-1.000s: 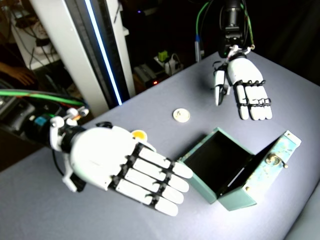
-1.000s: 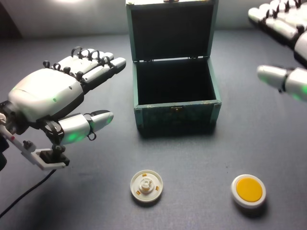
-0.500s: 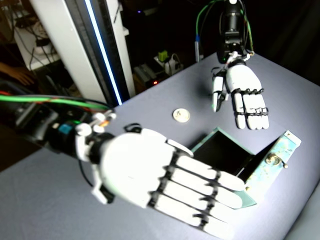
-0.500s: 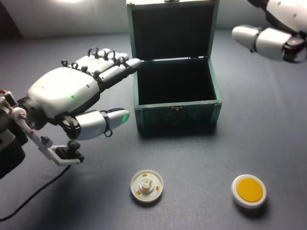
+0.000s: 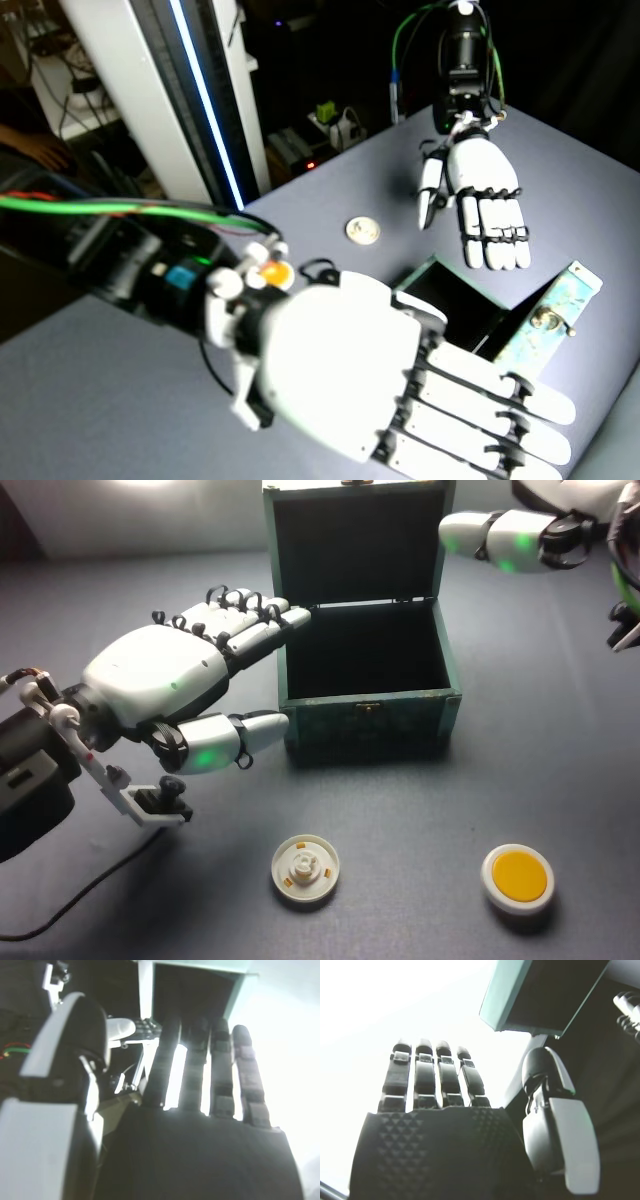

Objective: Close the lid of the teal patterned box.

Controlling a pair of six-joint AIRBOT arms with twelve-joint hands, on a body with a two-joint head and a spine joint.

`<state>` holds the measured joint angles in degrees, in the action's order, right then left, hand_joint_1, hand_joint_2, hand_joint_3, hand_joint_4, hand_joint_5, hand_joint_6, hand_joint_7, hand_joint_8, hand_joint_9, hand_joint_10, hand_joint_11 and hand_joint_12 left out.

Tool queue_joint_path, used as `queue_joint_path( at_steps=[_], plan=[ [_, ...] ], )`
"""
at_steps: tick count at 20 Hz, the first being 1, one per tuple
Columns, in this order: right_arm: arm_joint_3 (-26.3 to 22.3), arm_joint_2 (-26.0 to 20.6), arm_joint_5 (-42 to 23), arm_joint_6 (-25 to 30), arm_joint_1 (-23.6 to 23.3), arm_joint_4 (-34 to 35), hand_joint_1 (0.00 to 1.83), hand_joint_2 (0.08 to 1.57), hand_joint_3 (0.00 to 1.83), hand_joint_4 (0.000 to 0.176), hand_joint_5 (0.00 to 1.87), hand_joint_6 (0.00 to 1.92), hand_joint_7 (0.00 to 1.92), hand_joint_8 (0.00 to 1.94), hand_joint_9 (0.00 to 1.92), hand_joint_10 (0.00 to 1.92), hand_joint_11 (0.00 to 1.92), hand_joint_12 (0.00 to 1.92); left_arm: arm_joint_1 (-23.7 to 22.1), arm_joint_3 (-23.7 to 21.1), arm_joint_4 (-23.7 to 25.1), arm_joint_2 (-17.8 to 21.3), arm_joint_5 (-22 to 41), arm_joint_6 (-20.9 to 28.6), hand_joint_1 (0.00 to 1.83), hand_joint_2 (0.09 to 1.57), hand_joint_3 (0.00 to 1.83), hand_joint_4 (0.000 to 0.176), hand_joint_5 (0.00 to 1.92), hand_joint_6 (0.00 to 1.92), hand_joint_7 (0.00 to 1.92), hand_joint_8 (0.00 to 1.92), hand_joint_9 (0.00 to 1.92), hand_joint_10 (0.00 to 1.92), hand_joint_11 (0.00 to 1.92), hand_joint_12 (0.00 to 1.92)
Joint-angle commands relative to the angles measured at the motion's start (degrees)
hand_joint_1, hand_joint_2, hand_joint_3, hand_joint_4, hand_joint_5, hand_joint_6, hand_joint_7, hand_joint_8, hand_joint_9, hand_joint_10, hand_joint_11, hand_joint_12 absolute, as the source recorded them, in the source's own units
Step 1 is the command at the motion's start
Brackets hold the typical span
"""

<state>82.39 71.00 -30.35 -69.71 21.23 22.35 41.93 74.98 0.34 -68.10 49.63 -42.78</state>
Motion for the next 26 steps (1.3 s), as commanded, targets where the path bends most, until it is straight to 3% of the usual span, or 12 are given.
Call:
queue_joint_path(
  at_steps=[1, 3, 10, 11, 12, 13, 14, 16, 19, 20, 22, 26],
  plan=[
    [0.7, 0.0, -5.8, 0.1, -1.4, -0.2, 0.09, 1.34, 0.0, 0.0, 0.0, 0.0, 0.0, 0.0, 0.0, 0.0, 0.0, 0.45, -0.7, 0.4, -0.3, -0.1, 6.6, 0.4, 0.22, 1.4, 0.0, 0.032, 0.0, 0.0, 0.0, 0.0, 0.0, 0.0, 0.0, 0.0],
    [2.4, 1.5, -4.0, 0.1, -1.9, 0.1, 0.09, 1.32, 0.0, 0.0, 0.0, 0.0, 0.0, 0.0, 0.0, 0.0, 0.0, 0.02, -0.8, 0.5, 0.1, -0.3, 6.3, 0.5, 0.21, 1.4, 0.0, 0.031, 0.0, 0.0, 0.0, 0.0, 0.0, 0.0, 0.0, 0.0],
    [2.5, 2.3, -3.0, 0.1, -2.2, -0.2, 0.11, 1.29, 0.0, 0.0, 0.1, 0.02, 0.16, 0.02, 0.09, 0.04, 0.0, 0.0, -1.0, 0.8, 0.5, -0.7, 6.2, 0.9, 0.2, 1.4, 0.0, 0.009, 0.0, 0.0, 0.0, 0.0, 0.0, 0.0, 0.01, 0.01],
    [2.3, 2.3, -3.0, 0.1, -2.2, -0.3, 0.14, 1.31, 0.0, 0.0, 0.28, 0.02, 0.3, 0.06, 0.22, 0.21, 0.0, 1.13, -1.1, 0.8, 0.5, -0.7, 6.2, 0.9, 0.21, 1.4, 0.0, 0.004, 0.0, 0.0, 0.0, 0.0, 0.0, 0.0, 0.03, 0.01],
    [1.8, 2.3, -3.0, 0.1, -2.2, -0.6, 0.16, 1.35, 0.0, 0.0, 0.31, 0.4, 0.45, 0.14, 0.24, 0.71, 0.03, 1.67, -1.1, 0.8, 0.5, -0.7, 6.2, 0.9, 0.19, 1.4, 0.0, 0.005, 0.0, 0.0, 0.0, 0.0, 0.0, 0.0, 0.0, 0.0],
    [1.3, 2.3, -3.1, 0.1, -2.2, -0.7, 0.15, 1.35, 0.0, 0.0, 0.22, 0.81, 0.5, 0.23, 0.2, 1.06, 0.07, 1.82, -1.2, 0.8, 0.5, -0.6, 6.1, 0.9, 0.19, 1.4, 0.0, 0.004, 0.0, 0.0, 0.0, 0.0, 0.0, 0.0, 0.0, 0.0],
    [0.6, 2.2, -3.4, 0.1, -2.2, -1.1, 0.17, 1.38, 0.0, 0.0, 0.04, 1.17, 0.25, 0.82, 0.04, 1.48, 0.04, 1.9, -1.2, 0.8, 0.5, -0.6, 6.0, 1.0, 0.18, 1.41, 0.0, 0.003, 0.0, 0.0, 0.0, 0.0, 0.0, 0.0, 0.0, 0.0],
    [-1.0, 1.7, -4.6, 0.1, -2.2, -1.8, 0.13, 1.39, 0.0, 0.0, 0.02, 0.62, 0.1, 0.77, 0.0, 1.14, 0.0, 1.83, -1.3, 0.8, 0.3, -0.6, 5.7, 1.0, 0.18, 1.41, 0.0, 0.01, 0.0, 0.0, 0.0, 0.0, 0.0, 0.0, 0.0, 0.0],
    [-3.6, 0.4, -6.3, 1.1, -2.2, -4.0, 0.15, 1.38, 0.0, 0.0, 0.01, 1.09, 0.14, 0.91, 0.0, 1.39, 0.0, 1.92, -0.9, 0.9, -0.7, -0.6, 5.5, 1.0, 0.23, 1.41, 0.0, 0.05, 0.0, 0.0, 0.0, 0.0, 0.0, 0.0, 0.01, 0.01],
    [-4.3, -0.1, -6.9, 1.6, -2.2, -4.7, 0.15, 1.35, 0.0, 0.0, 0.0, 0.93, 0.12, 0.7, 0.0, 1.16, 0.0, 1.82, -0.7, 0.9, -1.0, -0.6, 5.5, 1.0, 0.23, 1.4, 0.0, 0.073, 0.0, 0.0, 0.0, 0.0, 0.0, 0.0, 0.04, 0.02],
    [-6.3, -1.8, -8.2, 2.3, -2.0, -6.7, 0.15, 1.33, 0.0, 0.0, 0.08, 0.66, 0.2, 0.33, 0.0, 0.93, 0.0, 1.71, 0.1, 0.8, -2.0, -0.6, 6.1, 1.2, 0.25, 1.39, 0.0, 0.076, 0.0, 0.0, 0.0, 0.0, 0.0, 0.0, 0.0, 0.39],
    [-9.1, -3.7, -10.4, 2.5, 0.2, -7.6, 0.16, 1.32, 0.0, 0.0, 0.17, 0.63, 0.32, 0.16, 0.0, 0.97, 0.0, 1.74, 1.6, 0.2, -3.1, -0.4, 7.1, 1.5, 0.19, 1.37, 0.0, 0.083, 0.0, 0.0, 0.0, 0.0, 0.0, 0.0, 0.0, 0.4]
  ],
)
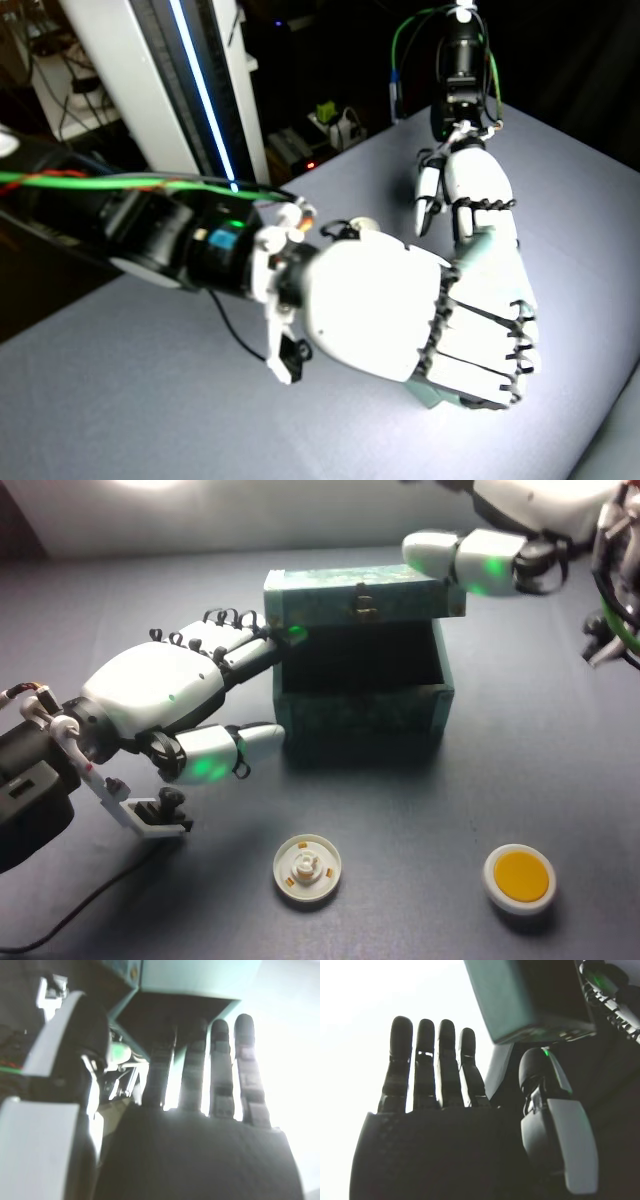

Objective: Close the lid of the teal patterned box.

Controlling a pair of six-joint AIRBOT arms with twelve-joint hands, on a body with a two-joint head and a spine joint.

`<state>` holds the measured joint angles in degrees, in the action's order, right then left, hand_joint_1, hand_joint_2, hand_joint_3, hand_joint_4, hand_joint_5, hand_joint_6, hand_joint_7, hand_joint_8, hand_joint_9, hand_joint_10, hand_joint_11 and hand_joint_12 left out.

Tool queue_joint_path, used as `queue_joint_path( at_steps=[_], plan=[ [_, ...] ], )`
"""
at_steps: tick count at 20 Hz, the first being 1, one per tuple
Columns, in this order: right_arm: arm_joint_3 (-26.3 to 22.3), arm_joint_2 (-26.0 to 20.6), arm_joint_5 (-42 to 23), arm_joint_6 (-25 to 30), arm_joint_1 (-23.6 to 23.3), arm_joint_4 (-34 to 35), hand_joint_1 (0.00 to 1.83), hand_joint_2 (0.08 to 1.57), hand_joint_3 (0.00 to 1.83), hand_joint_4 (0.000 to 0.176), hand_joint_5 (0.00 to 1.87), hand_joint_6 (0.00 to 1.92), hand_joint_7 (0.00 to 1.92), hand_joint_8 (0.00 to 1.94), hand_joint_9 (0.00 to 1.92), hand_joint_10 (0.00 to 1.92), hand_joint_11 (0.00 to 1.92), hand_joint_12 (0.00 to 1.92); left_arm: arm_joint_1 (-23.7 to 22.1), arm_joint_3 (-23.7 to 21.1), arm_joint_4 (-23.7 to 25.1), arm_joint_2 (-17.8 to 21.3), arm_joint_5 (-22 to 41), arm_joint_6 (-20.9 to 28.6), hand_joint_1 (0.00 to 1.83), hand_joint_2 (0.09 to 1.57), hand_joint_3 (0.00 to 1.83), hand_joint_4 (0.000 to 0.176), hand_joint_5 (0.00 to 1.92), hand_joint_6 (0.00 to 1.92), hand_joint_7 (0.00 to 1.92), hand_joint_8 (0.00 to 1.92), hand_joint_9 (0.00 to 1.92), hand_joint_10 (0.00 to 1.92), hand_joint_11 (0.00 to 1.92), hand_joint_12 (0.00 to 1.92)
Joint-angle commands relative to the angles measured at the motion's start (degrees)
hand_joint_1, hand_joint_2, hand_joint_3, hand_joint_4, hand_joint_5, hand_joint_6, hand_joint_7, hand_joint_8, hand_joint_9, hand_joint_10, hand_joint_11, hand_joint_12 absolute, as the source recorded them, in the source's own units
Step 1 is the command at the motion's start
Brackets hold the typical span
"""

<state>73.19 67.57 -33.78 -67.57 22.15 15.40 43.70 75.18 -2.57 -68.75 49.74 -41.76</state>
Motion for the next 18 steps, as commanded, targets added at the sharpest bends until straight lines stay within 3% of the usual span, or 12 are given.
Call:
queue_joint_path(
  at_steps=[1, 2, 3, 5, 7, 8, 11, 12, 13, 15, 17, 18],
  plan=[
    [-0.6, -0.9, -7.5, 0.6, 0.1, -0.7, 0.16, 1.34, 0.0, 0.0, 0.17, 0.73, 0.38, 0.2, 0.04, 1.14, 0.0, 1.83, 0.1, -0.2, -0.4, 0.3, 7.2, 0.5, 0.22, 1.36, 0.0, 0.097, 0.0, 0.0, 0.0, 0.0, 0.0, 0.0, 0.0, 0.4],
    [-1.0, -1.3, -7.9, 1.0, 0.7, -0.8, 0.15, 1.36, 0.0, 0.0, 0.15, 0.87, 0.4, 0.24, 0.04, 1.21, 0.0, 1.88, 0.4, -0.3, -0.4, 0.3, 7.3, 0.6, 0.22, 1.36, 0.0, 0.095, 0.0, 0.0, 0.0, 0.0, 0.0, 0.0, 0.0, 0.45],
    [-1.6, -1.9, -8.7, 1.8, 1.8, -1.0, 0.12, 1.35, 0.0, 0.0, 0.08, 0.73, 0.36, 0.2, 0.01, 1.11, 0.0, 1.82, 0.9, -0.5, -0.6, 0.3, 7.6, 0.7, 0.19, 1.37, 0.0, 0.066, 0.0, 0.0, 0.0, 0.0, 0.0, 0.0, 0.0, 0.47],
    [-2.4, -2.6, -9.9, 4.3, 3.7, -2.2, 0.07, 1.36, 0.0, 0.0, 0.12, 0.64, 0.38, 0.14, 0.07, 0.99, 0.0, 1.76, 1.8, -0.9, -1.0, 0.4, 8.1, 1.0, 0.21, 1.4, 0.0, 0.047, 0.0, 0.0, 0.0, 0.0, 0.0, 0.0, 0.0, 0.27],
    [-3.2, -3.1, -10.7, 5.6, 5.4, -2.8, 0.02, 1.38, 0.0, 0.0, 0.17, 0.42, 0.35, 0.05, 0.08, 0.78, 0.0, 1.62, 3.0, -1.5, -1.1, 0.6, 8.8, 1.5, 0.24, 1.43, 0.01, 0.056, 0.0, 0.0, 0.0, 0.0, 0.0, 0.0, 0.0, 0.23],
    [-3.5, -3.3, -11.0, 6.0, 6.0, -2.9, 0.03, 1.38, 0.0, 0.0, 0.18, 0.33, 0.34, 0.02, 0.07, 0.72, 0.0, 1.58, 3.5, -2.0, -1.1, 0.8, 9.1, 1.5, 0.24, 1.44, 0.01, 0.062, 0.0, 0.0, 0.0, 0.0, 0.0, 0.0, 0.0, 0.05],
    [-4.5, -3.9, -11.3, 6.9, 8.0, -3.0, 0.05, 1.37, 0.0, 0.0, 0.22, 0.44, 0.42, 0.03, 0.12, 0.83, 0.0, 1.65, 5.2, -3.5, -1.2, 1.8, 10.9, 1.6, 0.25, 1.43, 0.0, 0.042, 0.0, 0.0, 0.0, 0.0, 0.0, 0.0, 0.07, 0.04],
    [-4.7, -4.0, -11.4, 7.2, 8.6, -3.0, 0.01, 1.37, 0.0, 0.0, 0.23, 0.44, 0.48, 0.05, 0.21, 0.86, 0.0, 1.72, 5.6, -4.1, -1.2, 2.2, 11.7, 1.7, 0.21, 1.41, 0.0, 0.039, 0.01, 0.0, 0.0, 0.0, 0.0, 0.0, 0.01, 0.3],
    [-5.0, -4.2, -11.5, 7.6, 9.3, -3.0, 0.0, 1.35, 0.0, 0.0, 0.22, 0.44, 0.49, 0.04, 0.23, 0.84, 0.01, 1.72, 6.2, -4.8, -1.2, 2.8, 12.6, 1.7, 0.18, 1.42, 0.01, 0.034, 0.01, 0.0, 0.0, 0.0, 0.0, 0.0, 0.0, 0.36],
    [-5.8, -4.8, -11.9, 7.9, 10.4, -3.0, 0.0, 1.31, 0.0, 0.0, 0.22, 0.44, 0.49, 0.03, 0.19, 0.76, 0.0, 1.61, 7.2, -6.0, -0.9, 3.9, 13.8, 1.7, 0.23, 1.43, 0.0, 0.035, 0.03, 0.0, 0.0, 0.0, 0.0, 0.0, 0.0, 0.24],
    [-6.8, -5.5, -13.0, 7.9, 11.2, -3.0, 0.0, 1.26, 0.0, 0.0, 0.15, 0.4, 0.47, 0.02, 0.15, 0.81, 0.0, 1.66, 8.0, -6.8, -0.9, 4.8, 15.0, 1.7, 0.25, 1.46, 0.0, 0.03, 0.0, 0.0, 0.0, 0.0, 0.0, 0.0, 0.0, 0.07],
    [-7.4, -6.1, -13.7, 7.9, 11.5, -3.0, 0.0, 1.23, 0.0, 0.0, 0.13, 0.38, 0.43, 0.0, 0.1, 0.79, 0.0, 1.6, 8.5, -7.5, -0.9, 5.5, 15.9, 1.7, 0.23, 1.45, 0.0, 0.04, 0.0, 0.0, 0.0, 0.0, 0.0, 0.0, 0.0, 0.19]
  ],
)
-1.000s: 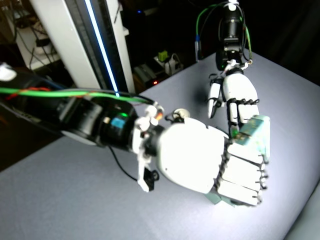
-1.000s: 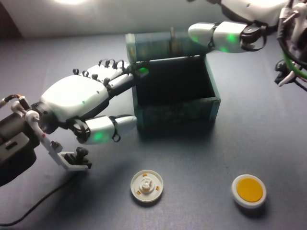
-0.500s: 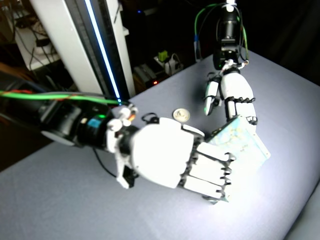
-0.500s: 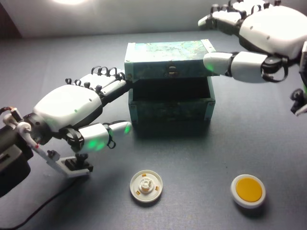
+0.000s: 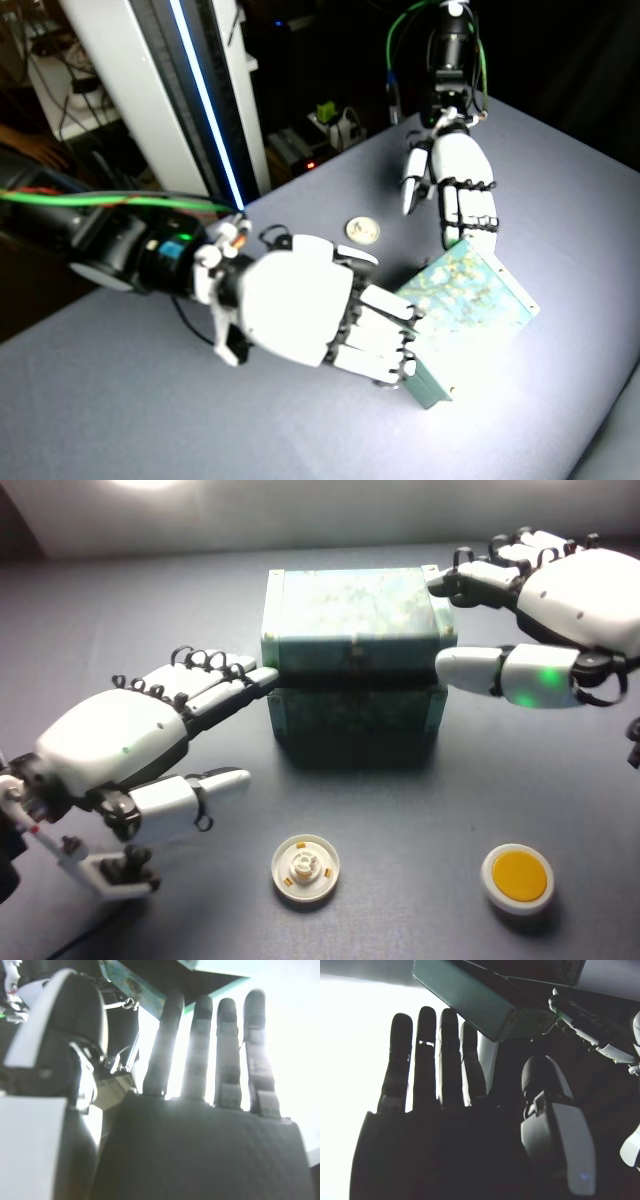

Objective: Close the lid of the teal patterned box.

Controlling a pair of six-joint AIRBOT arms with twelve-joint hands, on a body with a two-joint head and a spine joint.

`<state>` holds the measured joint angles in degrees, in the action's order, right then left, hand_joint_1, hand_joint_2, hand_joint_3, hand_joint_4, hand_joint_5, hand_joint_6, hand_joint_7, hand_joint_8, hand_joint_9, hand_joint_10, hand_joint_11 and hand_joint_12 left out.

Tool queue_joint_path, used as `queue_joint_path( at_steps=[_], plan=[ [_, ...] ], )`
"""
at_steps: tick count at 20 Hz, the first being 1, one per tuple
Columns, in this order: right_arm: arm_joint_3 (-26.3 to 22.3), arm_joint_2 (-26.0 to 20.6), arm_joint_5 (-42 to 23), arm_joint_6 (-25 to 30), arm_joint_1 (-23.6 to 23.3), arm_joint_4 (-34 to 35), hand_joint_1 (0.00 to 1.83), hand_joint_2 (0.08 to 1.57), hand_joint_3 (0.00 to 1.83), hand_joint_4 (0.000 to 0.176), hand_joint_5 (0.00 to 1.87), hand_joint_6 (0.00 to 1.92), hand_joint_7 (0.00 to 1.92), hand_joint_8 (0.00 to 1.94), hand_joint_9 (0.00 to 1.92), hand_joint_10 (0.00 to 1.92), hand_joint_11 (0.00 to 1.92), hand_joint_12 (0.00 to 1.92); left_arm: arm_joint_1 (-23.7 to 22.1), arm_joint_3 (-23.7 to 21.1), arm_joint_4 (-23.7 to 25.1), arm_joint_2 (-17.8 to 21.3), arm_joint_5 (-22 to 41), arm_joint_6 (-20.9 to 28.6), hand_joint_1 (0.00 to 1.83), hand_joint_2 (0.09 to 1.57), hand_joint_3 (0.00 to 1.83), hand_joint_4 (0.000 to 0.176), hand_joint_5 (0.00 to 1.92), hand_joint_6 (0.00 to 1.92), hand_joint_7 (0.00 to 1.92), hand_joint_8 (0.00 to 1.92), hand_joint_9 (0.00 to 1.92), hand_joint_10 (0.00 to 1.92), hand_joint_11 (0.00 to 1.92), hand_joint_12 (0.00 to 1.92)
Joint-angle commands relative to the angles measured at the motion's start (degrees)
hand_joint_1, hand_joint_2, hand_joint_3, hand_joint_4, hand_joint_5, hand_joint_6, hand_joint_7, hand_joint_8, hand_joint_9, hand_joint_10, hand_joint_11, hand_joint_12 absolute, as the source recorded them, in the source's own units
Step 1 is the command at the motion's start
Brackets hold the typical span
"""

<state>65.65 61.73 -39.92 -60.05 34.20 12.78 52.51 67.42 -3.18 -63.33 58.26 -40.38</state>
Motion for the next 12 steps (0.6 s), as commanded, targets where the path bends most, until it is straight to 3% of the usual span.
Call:
queue_joint_path(
  at_steps=[1, 2, 4, 5, 6, 7, 8, 9, 10, 11, 12],
  plan=[
    [-0.5, -0.9, -8.4, 0.4, -0.3, -0.4, 0.0, 1.25, 0.0, 0.0, 0.17, 0.3, 0.37, 0.0, 0.06, 0.74, 0.0, 1.56, 0.2, -0.3, -0.2, 0.7, 8.1, 0.3, 0.17, 1.45, 0.0, 0.062, 0.0, 0.0, 0.0, 0.0, 0.0, 0.0, 0.0, 0.37],
    [-2.3, -2.8, -10.5, 0.5, 0.3, -1.0, 0.0, 1.28, 0.0, 0.0, 0.27, 0.28, 0.43, 0.02, 0.09, 0.75, 0.0, 1.53, 1.7, -2.1, 0.1, 2.8, 10.8, -0.1, 0.02, 1.43, 0.0, 0.098, 0.0, 0.0, 0.0, 0.0, 0.0, 0.0, 0.0, 0.32],
    [-3.3, -3.9, -11.7, 0.6, 0.8, -1.3, 0.0, 1.29, 0.0, 0.0, 0.26, 0.32, 0.41, 0.01, 0.07, 0.82, 0.0, 1.61, 2.7, -3.6, 0.0, 4.3, 12.5, -1.0, 0.0, 1.42, 0.0, 0.106, 0.0, 0.0, 0.0, 0.0, 0.0, 0.0, 0.0, 0.42],
    [-3.8, -4.5, -12.8, 0.6, 1.5, -1.3, 0.01, 1.34, 0.01, 0.0, 0.19, 0.43, 0.37, 0.0, 0.01, 0.85, 0.0, 1.6, 3.3, -4.4, -0.5, 5.1, 14.1, -1.8, 0.05, 1.42, 0.0, 0.087, 0.0, 0.0, 0.0, 0.0, 0.0, 0.0, 0.0, 0.42],
    [-4.3, -5.0, -13.9, 0.9, 2.0, -1.3, 0.12, 1.34, 0.0, 0.0, 0.15, 0.55, 0.35, 0.0, 0.0, 0.86, 0.0, 1.6, 3.7, -4.8, -0.8, 5.5, 15.2, -2.1, 0.07, 1.44, 0.0, 0.069, 0.0, 0.0, 0.0, 0.0, 0.0, 0.0, 0.0, 0.26],
    [-4.9, -5.8, -15.7, 1.8, 3.0, -1.4, 0.05, 1.35, 0.0, 0.0, 0.13, 0.6, 0.37, 0.01, 0.0, 0.9, 0.0, 1.64, 3.9, -5.1, -1.1, 5.8, 16.5, -2.6, 0.08, 1.44, 0.0, 0.048, 0.0, 0.0, 0.0, 0.0, 0.0, 0.0, 0.0, 0.05],
    [-5.3, -6.6, -17.7, 3.4, 4.0, -1.9, 0.01, 1.37, 0.01, 0.0, 0.1, 0.59, 0.36, 0.0, 0.0, 0.89, 0.0, 1.64, 3.9, -5.1, -1.4, 6.0, 17.5, -2.8, 0.1, 1.45, 0.0, 0.057, 0.0, 0.0, 0.0, 0.0, 0.0, 0.0, 0.01, 0.01],
    [-5.5, -7.5, -19.6, 4.8, 4.8, -2.7, 0.0, 1.39, 0.01, 0.0, 0.06, 0.59, 0.32, 0.0, 0.0, 0.82, 0.0, 1.64, 3.8, -5.2, -1.8, 6.2, 18.4, -3.2, 0.1, 1.45, 0.0, 0.078, 0.0, 0.0, 0.0, 0.0, 0.0, 0.0, 0.0, 0.0],
    [-6.3, -8.8, -21.6, 5.2, 5.7, -2.6, 0.0, 1.39, 0.01, 0.0, 0.01, 0.59, 0.26, 0.0, 0.0, 0.71, 0.0, 1.59, 3.8, -5.5, -2.4, 6.6, 19.8, -3.9, 0.12, 1.45, 0.0, 0.07, 0.0, 0.0, 0.0, 0.0, 0.0, 0.0, 0.0, 0.0],
    [-7.0, -9.7, -23.3, 5.2, 6.3, -2.5, 0.03, 1.42, 0.01, 0.0, 0.0, 0.25, 0.08, 0.0, 0.0, 0.4, 0.0, 1.52, 4.0, -5.8, -2.8, 6.9, 20.7, -4.3, 0.16, 1.45, 0.0, 0.067, 0.0, 0.0, 0.0, 0.0, 0.0, 0.0, 0.0, 0.0],
    [-7.8, -10.8, -25.8, 5.2, 7.1, -2.5, 0.03, 1.43, 0.01, 0.0, 0.0, 0.05, 0.01, 0.0, 0.0, 0.23, 0.0, 1.41, 4.5, -6.2, -3.4, 7.2, 22.5, -4.6, 0.23, 1.45, 0.0, 0.074, 0.0, 0.0, 0.0, 0.0, 0.0, 0.0, 0.0, 0.0]
  ],
)
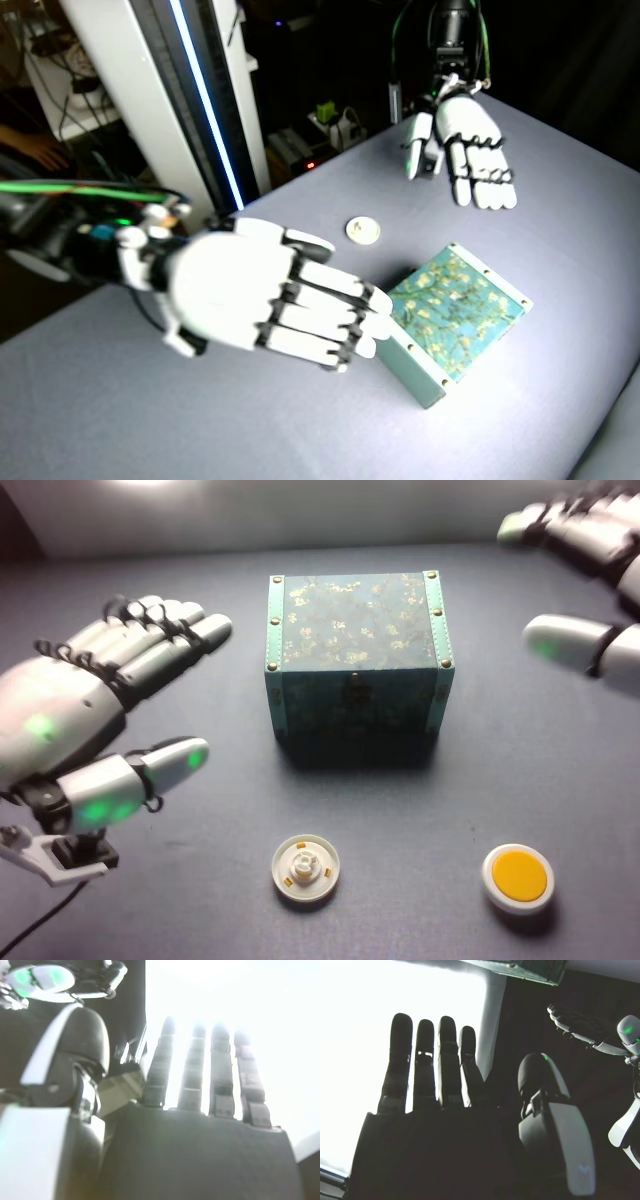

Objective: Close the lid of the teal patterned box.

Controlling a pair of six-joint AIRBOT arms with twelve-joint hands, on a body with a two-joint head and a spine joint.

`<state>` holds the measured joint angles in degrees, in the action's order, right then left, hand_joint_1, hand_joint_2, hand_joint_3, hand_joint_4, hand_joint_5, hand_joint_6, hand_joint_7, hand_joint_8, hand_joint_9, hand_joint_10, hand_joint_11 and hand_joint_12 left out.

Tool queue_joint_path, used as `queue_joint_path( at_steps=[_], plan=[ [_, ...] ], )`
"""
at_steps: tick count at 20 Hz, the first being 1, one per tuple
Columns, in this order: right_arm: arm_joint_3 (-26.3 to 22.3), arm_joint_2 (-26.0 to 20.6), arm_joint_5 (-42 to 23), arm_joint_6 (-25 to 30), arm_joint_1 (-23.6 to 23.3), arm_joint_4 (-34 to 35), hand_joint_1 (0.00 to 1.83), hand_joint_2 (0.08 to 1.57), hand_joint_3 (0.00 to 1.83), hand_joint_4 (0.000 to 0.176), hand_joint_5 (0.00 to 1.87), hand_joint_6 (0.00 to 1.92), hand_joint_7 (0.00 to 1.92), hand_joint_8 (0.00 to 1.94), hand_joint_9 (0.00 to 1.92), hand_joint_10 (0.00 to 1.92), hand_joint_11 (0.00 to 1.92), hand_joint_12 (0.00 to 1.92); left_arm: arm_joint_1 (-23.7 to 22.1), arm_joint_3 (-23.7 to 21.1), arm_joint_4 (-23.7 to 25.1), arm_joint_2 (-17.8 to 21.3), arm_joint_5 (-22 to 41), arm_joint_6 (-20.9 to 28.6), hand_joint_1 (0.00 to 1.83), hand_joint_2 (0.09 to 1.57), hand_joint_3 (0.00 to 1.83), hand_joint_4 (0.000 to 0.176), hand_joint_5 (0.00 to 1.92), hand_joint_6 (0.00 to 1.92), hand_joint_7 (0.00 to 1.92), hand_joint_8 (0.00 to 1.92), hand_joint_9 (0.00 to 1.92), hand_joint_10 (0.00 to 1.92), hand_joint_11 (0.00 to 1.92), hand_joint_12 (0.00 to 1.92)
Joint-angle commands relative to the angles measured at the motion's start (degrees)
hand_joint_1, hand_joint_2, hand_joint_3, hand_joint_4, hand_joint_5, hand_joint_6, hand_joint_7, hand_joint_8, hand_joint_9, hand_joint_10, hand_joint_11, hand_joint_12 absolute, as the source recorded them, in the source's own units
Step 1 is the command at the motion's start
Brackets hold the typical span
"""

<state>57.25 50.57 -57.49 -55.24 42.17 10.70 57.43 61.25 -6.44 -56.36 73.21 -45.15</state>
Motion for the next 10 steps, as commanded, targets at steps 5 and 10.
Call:
queue_joint_path(
  at_steps=[5, 10],
  plan=[
    [-4.2, -4.7, -21.3, 0.4, 4.6, -0.1, 0.09, 1.37, 0.0, 0.018, 0.0, 0.0, 0.0, 0.0, 0.08, 0.06, 0.0, 1.34, 1.7, -1.9, -2.7, 2.8, 15.2, -2.3, 0.29, 1.42, 0.0, 0.141, 0.0, 0.0, 0.0, 0.0, 0.0, 0.0, 0.0, 0.0],
    [-6.7, -7.2, -29.0, 0.3, 8.2, -0.3, 0.13, 1.44, 0.01, 0.002, 0.0, 0.0, 0.0, 0.0, 0.0, 0.0, 0.0, 0.94, 4.1, -3.4, -4.7, 4.8, 22.5, -3.7, 0.25, 1.39, 0.01, 0.078, 0.0, 0.0, 0.0, 0.0, 0.0, 0.0, 0.0, 0.0]
  ],
)
